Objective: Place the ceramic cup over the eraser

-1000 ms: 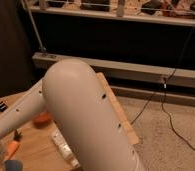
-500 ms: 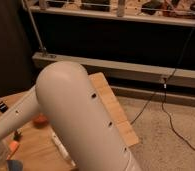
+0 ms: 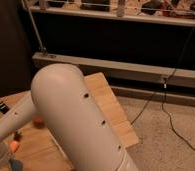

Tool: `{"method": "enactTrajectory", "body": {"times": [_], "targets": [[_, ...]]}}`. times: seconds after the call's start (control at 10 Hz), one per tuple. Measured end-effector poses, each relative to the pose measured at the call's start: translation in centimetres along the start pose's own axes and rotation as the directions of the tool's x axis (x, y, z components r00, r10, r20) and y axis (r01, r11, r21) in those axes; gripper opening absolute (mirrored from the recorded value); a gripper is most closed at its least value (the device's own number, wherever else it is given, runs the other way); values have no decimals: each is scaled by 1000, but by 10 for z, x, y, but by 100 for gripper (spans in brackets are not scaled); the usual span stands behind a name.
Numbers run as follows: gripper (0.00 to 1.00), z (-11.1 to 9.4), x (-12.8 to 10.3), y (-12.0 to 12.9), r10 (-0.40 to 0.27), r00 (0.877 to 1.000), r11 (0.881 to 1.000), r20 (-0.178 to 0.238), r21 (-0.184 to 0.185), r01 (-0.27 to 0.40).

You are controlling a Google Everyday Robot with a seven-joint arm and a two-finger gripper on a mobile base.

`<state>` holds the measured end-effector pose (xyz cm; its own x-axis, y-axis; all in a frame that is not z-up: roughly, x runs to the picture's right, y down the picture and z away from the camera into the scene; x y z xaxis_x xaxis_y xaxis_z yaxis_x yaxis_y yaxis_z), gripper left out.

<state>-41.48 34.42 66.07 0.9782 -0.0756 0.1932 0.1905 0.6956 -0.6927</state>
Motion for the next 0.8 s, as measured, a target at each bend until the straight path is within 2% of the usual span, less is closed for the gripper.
{"method": "enactTrajectory", "body": {"times": [0.3,0.5,0.7,0.8], "targets": [[1,3,2,-2,13,1000,1000,-14,-10,-13],[0,1,3,-6,24,1000,1000,-16,-11,-24],[0,-12,1,-12,41,999,999,-2,-3,-41],[0,-24,-3,-13,47,999,999,20,4,-47]]}}
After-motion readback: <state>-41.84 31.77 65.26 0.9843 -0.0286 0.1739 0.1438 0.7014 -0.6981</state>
